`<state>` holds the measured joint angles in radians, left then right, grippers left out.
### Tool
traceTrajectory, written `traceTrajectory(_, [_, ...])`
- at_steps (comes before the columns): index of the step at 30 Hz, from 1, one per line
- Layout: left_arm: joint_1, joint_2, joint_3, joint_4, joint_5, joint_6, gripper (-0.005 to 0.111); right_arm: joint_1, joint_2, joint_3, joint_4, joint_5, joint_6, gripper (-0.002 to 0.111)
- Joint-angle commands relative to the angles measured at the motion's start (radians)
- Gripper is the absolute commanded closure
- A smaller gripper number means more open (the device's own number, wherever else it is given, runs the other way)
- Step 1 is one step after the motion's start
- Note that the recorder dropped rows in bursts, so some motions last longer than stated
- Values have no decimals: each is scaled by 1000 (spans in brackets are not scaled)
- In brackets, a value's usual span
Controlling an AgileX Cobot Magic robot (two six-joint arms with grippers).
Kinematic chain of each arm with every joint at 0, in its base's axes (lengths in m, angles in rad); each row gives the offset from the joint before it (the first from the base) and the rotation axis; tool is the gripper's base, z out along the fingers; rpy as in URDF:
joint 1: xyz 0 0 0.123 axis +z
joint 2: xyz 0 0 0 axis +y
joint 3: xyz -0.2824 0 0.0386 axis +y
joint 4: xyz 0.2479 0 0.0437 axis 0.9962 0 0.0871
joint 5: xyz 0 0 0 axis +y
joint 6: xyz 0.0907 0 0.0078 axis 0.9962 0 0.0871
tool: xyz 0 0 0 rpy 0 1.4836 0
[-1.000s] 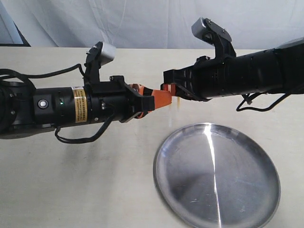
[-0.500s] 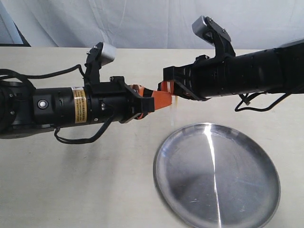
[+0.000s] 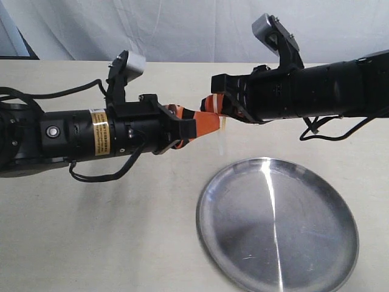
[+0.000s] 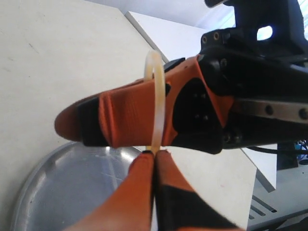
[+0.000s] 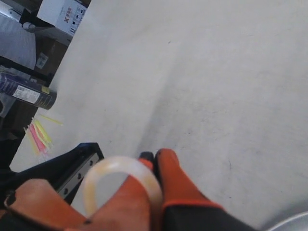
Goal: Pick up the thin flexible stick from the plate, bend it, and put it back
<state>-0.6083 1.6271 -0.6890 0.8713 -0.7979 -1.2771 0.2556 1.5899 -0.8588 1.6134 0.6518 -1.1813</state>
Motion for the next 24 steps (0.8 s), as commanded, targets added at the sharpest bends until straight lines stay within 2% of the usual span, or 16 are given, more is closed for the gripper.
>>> traceTrajectory(1, [-12, 12, 7, 18, 38, -2, 107, 15, -12, -14, 81, 198, 4, 109])
traceTrajectory(24, [-12, 12, 7, 16, 36, -2, 107, 15, -10, -14, 131, 349, 9, 109])
